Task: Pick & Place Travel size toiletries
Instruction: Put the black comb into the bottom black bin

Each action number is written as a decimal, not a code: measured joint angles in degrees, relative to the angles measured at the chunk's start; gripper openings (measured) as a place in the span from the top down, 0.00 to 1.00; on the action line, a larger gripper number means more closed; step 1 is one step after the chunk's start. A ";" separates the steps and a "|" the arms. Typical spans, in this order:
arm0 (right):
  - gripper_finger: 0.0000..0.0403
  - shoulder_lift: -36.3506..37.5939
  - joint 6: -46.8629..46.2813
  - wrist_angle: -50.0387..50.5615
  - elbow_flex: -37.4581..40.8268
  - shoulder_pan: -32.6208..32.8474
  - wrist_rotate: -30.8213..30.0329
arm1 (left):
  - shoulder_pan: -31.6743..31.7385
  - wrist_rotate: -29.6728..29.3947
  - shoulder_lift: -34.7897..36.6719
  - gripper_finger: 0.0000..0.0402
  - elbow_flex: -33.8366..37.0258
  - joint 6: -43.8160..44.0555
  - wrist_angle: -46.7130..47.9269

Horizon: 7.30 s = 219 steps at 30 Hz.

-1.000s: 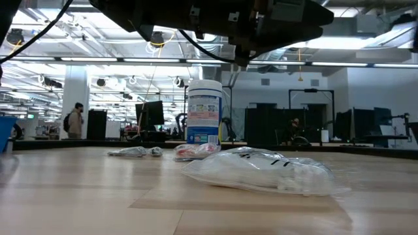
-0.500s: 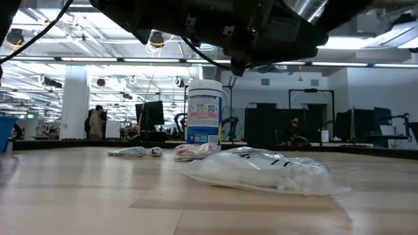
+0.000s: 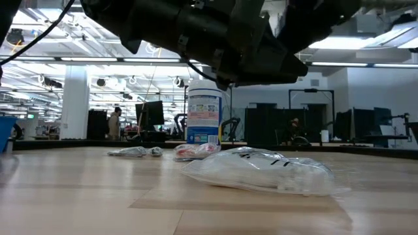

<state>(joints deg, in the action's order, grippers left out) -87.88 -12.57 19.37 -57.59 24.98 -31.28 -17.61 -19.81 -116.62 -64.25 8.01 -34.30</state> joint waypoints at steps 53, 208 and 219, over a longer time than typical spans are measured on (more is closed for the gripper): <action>1.00 2.30 8.08 -16.82 10.09 -21.39 22.44 | 3.52 -4.06 7.33 0.49 21.90 8.20 9.71; 0.59 -15.52 0.61 -24.81 9.36 -21.63 53.86 | 1.99 1.93 8.94 1.00 24.90 17.55 6.35; 0.56 -15.54 -2.35 -24.97 9.34 -21.59 52.54 | 1.99 0.27 8.90 1.00 24.92 17.55 6.34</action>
<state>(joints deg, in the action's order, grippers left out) -103.42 -14.92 -5.60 -48.25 3.40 21.26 -15.62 -19.54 -107.72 -39.33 25.56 -27.97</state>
